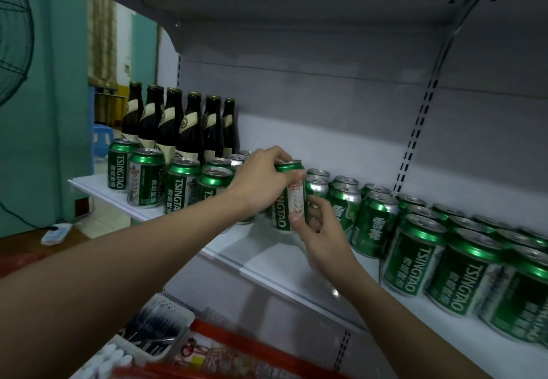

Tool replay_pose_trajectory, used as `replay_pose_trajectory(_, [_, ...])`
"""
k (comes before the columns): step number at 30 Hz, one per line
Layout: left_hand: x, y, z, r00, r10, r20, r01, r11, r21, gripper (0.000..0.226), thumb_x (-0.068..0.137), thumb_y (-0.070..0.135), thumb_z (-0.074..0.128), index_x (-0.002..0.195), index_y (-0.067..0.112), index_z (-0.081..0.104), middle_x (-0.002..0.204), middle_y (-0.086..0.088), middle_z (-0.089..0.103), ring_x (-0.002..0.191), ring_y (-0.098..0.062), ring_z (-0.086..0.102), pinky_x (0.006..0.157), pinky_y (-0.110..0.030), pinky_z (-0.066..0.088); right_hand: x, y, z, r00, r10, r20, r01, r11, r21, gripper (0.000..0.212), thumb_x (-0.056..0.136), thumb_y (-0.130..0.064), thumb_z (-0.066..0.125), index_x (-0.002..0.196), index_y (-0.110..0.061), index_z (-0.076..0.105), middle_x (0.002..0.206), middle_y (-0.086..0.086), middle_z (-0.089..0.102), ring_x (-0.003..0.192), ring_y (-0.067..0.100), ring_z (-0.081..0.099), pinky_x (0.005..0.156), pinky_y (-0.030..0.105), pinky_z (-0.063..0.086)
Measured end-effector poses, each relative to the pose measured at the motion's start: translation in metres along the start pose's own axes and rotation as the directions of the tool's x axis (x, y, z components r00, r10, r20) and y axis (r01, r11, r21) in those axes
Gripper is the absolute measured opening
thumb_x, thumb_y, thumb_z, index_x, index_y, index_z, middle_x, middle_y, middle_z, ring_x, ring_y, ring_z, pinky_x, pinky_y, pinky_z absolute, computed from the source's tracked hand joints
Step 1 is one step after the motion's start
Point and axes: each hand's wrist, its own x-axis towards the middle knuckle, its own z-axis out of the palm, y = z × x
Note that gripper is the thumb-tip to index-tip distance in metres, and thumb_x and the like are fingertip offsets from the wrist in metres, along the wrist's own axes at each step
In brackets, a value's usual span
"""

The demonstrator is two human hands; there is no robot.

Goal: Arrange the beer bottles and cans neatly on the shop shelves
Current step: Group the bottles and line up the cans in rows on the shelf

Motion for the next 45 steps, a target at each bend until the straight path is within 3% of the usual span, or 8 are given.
replay_pose_trajectory(7, [0.003, 0.060, 0.017, 0.997, -0.017, -0.070, 0.000, 0.974, -0.228, 0.049, 0.062, 0.071, 0.059, 0.094, 0.034, 0.064, 0.105, 0.005, 0.066, 0.097, -0.019, 0.064, 0.090, -0.046, 0.052, -0.018, -0.030, -0.056, 0.993, -0.093, -0.071, 0.093, 0.996, 0.004, 0.049, 0.095, -0.026, 0.064, 0.138, -0.026, 0.040, 0.128, -0.006, 0.054, 0.102, 0.004, 0.062, 0.074, 0.016, 0.054])
replay_pose_trajectory(12, [0.002, 0.108, 0.038, 0.998, 0.030, -0.054, -0.048, 0.926, -0.375, 0.029, 0.083, 0.051, 0.067, 0.100, 0.027, 0.065, 0.097, 0.007, 0.070, 0.092, -0.016, 0.067, 0.090, -0.045, 0.053, -0.036, -0.044, -0.092, 0.972, -0.136, -0.190, 0.141, 0.990, 0.015, 0.032, 0.097, -0.031, 0.061, 0.121, -0.042, 0.042, 0.105, -0.005, 0.063, 0.096, 0.010, 0.064, 0.079, 0.033, 0.059])
replay_pose_trajectory(18, [-0.001, 0.167, 0.076, 0.996, 0.090, -0.006, -0.081, 0.859, -0.506, 0.025, 0.089, 0.043, 0.066, 0.100, 0.020, 0.065, 0.090, 0.004, 0.070, 0.085, -0.014, 0.068, 0.080, -0.032, 0.053, -0.061, -0.054, -0.144, 0.920, -0.178, -0.349, 0.184, 0.983, -0.015, 0.035, 0.098, -0.032, 0.058, 0.128, -0.038, 0.041, 0.107, -0.014, 0.060, 0.087, -0.004, 0.061, 0.070, 0.019, 0.054])
replay_pose_trajectory(25, [-0.011, 0.241, 0.138, 0.975, 0.215, 0.053, -0.145, 0.798, -0.584, 0.025, 0.089, 0.040, 0.068, 0.101, 0.018, 0.067, 0.091, 0.004, 0.071, 0.088, -0.014, 0.069, 0.087, -0.037, 0.056, -0.101, -0.056, -0.223, 0.843, -0.207, -0.496, 0.185, 0.978, -0.094, 0.039, 0.096, -0.032, 0.061, 0.130, -0.035, 0.042, 0.110, -0.022, 0.056, 0.087, -0.008, 0.060, 0.067, 0.015, 0.051])
replay_pose_trajectory(28, [-0.019, 0.272, 0.166, 0.961, 0.265, 0.084, -0.161, 0.778, -0.607, 0.025, 0.090, 0.037, 0.068, 0.102, 0.016, 0.067, 0.089, 0.004, 0.070, 0.084, -0.010, 0.068, 0.081, -0.030, 0.056, -0.119, -0.054, -0.256, 0.788, -0.210, -0.578, 0.165, 0.978, -0.130, 0.039, 0.094, -0.035, 0.062, 0.129, -0.033, 0.043, 0.106, -0.023, 0.057, 0.086, -0.005, 0.060, 0.066, 0.014, 0.051])
replay_pose_trajectory(36, [-0.040, 0.341, 0.242, 0.887, 0.419, 0.196, -0.222, 0.758, -0.614, 0.028, 0.088, 0.039, 0.068, 0.106, 0.017, 0.068, 0.099, 0.002, 0.070, 0.095, -0.016, 0.067, 0.090, -0.040, 0.054, -0.165, -0.036, -0.332, 0.614, -0.206, -0.762, 0.105, 0.978, -0.180, 0.041, 0.092, -0.032, 0.067, 0.127, -0.028, 0.046, 0.109, -0.019, 0.057, 0.083, -0.009, 0.061, 0.068, 0.017, 0.051])
replay_pose_trajectory(41, [-0.057, 0.361, 0.278, 0.803, 0.469, 0.369, -0.233, 0.816, -0.529, 0.042, 0.090, 0.037, 0.068, 0.125, 0.016, 0.061, 0.120, -0.001, 0.066, 0.106, -0.017, 0.063, 0.096, -0.039, 0.052, -0.197, -0.009, -0.364, 0.594, -0.165, -0.787, 0.013, 0.981, -0.196, 0.042, 0.093, -0.032, 0.065, 0.128, -0.032, 0.042, 0.116, -0.021, 0.053, 0.088, -0.014, 0.059, 0.071, 0.017, 0.049])
replay_pose_trajectory(45, [-0.070, 0.363, 0.301, 0.751, 0.475, 0.458, -0.273, 0.856, -0.440, 0.043, 0.090, 0.038, 0.067, 0.129, 0.023, 0.057, 0.128, -0.001, 0.062, 0.110, -0.019, 0.061, 0.098, -0.041, 0.050, -0.214, 0.016, -0.377, 0.626, -0.103, -0.773, -0.091, 0.975, -0.204, 0.049, 0.093, -0.031, 0.065, 0.135, -0.033, 0.039, 0.124, -0.011, 0.052, 0.100, -0.002, 0.060, 0.078, 0.018, 0.048])
